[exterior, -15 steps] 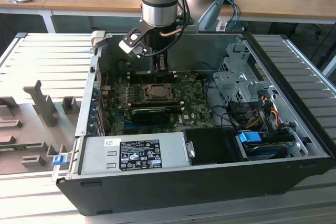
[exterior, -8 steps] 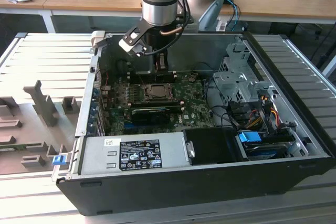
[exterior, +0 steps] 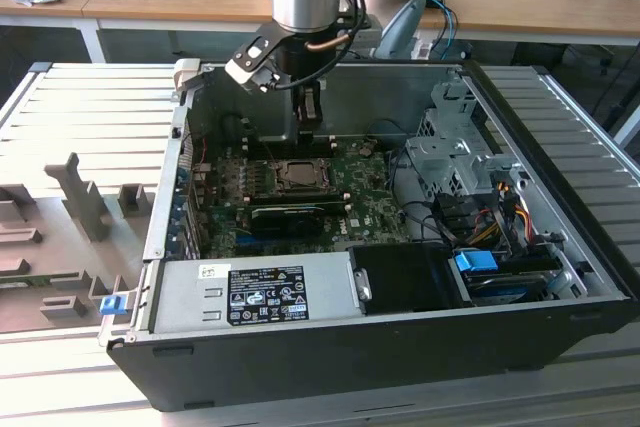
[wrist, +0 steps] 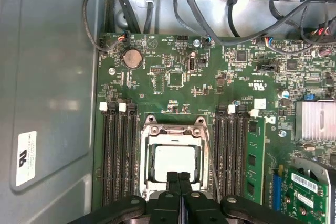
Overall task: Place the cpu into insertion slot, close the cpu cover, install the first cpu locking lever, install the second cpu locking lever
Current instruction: 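Install the first cpu locking lever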
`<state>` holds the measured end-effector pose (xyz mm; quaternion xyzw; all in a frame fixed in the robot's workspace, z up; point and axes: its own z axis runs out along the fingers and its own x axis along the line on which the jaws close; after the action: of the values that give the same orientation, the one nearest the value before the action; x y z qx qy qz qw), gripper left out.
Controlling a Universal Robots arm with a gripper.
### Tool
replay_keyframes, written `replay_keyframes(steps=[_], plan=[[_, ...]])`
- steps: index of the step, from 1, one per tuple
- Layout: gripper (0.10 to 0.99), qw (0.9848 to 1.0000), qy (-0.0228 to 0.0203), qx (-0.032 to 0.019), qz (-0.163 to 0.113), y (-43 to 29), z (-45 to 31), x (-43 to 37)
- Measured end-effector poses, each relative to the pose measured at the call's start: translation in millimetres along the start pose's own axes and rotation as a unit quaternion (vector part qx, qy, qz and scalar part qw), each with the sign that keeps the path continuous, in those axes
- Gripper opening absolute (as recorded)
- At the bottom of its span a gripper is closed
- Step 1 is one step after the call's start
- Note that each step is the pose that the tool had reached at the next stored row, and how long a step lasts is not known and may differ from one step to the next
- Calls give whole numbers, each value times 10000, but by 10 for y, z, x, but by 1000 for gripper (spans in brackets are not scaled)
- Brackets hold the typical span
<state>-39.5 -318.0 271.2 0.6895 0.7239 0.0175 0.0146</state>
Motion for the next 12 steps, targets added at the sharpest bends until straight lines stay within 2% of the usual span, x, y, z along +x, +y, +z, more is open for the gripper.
replay_keyframes(steps=[2,4,8,12], plan=[[106,9998,7,1,-180,-1,0,0],[106,9985,24,2,-543,0,2,0],[106,9972,33,3,-753,8,4,0],[106,9949,45,4,-1003,8,5,0]])
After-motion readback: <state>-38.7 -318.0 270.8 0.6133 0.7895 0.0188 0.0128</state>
